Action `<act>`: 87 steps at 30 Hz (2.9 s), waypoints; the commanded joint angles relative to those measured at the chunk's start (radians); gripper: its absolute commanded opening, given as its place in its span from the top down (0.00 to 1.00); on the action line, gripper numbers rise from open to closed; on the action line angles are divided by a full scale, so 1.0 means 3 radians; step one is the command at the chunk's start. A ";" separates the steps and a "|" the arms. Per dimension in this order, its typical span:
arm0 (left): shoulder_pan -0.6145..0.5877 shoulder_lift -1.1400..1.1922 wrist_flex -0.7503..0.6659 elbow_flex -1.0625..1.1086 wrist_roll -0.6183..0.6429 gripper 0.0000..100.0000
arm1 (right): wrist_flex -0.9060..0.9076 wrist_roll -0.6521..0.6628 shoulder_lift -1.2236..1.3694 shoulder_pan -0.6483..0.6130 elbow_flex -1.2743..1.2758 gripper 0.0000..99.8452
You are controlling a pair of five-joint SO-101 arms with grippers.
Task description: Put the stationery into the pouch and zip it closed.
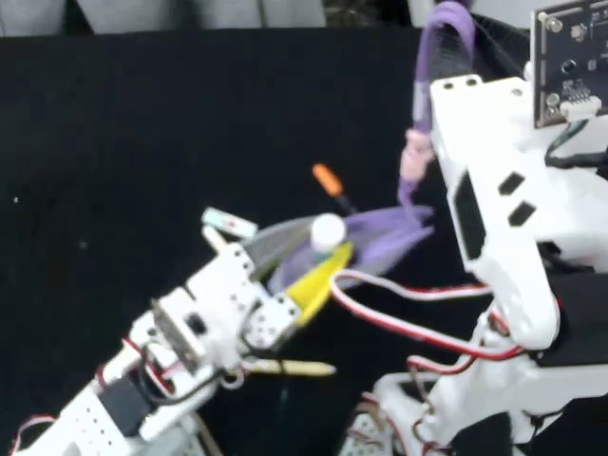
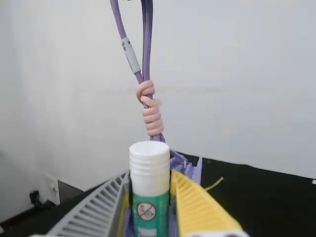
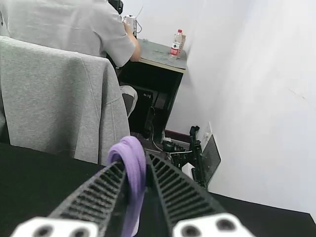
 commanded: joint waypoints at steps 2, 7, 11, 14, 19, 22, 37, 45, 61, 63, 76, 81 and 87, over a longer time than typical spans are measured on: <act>-0.0212 0.0020 -0.0005 0.0258 -0.0184 0.89 | -0.0092 -0.0020 -0.0023 -0.0031 0.0003 0.99; -0.0233 0.0020 0.0522 -0.0105 0.0092 0.82 | -0.0092 -0.0020 -0.0023 -0.0031 0.0003 0.99; -0.0253 0.0020 0.0997 -0.0632 0.0107 0.82 | -0.0092 -0.0020 -0.0023 -0.0031 0.0008 0.99; -0.0253 0.0020 0.1187 -0.1015 0.0215 0.82 | -0.0087 -0.0020 -0.0023 -0.0036 0.0008 0.99; -0.0729 0.0036 0.1233 -0.1552 0.0834 0.82 | -0.0082 -0.0020 -0.0023 -0.0036 0.0008 0.99; -0.1532 0.0066 0.1217 -0.1685 0.1386 0.82 | -0.0082 -0.0020 -0.0023 -0.0041 0.0008 0.99; -0.2217 0.3012 0.0956 -0.2268 0.2087 0.82 | -0.0077 -0.0020 -0.0023 -0.0046 0.0008 0.99; -0.1470 0.4705 0.0823 -0.3046 0.2445 0.82 | -0.0077 -0.0020 -0.0023 -0.0041 0.0008 0.99; -0.1005 0.6772 0.0721 -0.4529 0.3299 0.82 | -0.0082 -0.0020 -0.0023 -0.0041 0.0008 0.99; -0.0969 0.6961 0.0726 -0.4723 0.3299 0.82 | -0.0082 -0.0020 -0.0023 -0.0041 0.0008 0.99; -0.0990 0.7948 0.0946 -0.5644 0.3299 0.82 | -0.0082 -0.0020 -0.0023 -0.0041 0.0008 0.99; -0.0990 0.8107 0.1529 -0.5981 0.3299 0.83 | -0.0082 -0.0015 -0.0023 -0.0031 0.0008 0.99; -0.0985 0.8454 0.2286 -0.6692 0.3284 0.93 | -0.0082 -0.0015 -0.0023 -0.0031 0.0008 0.99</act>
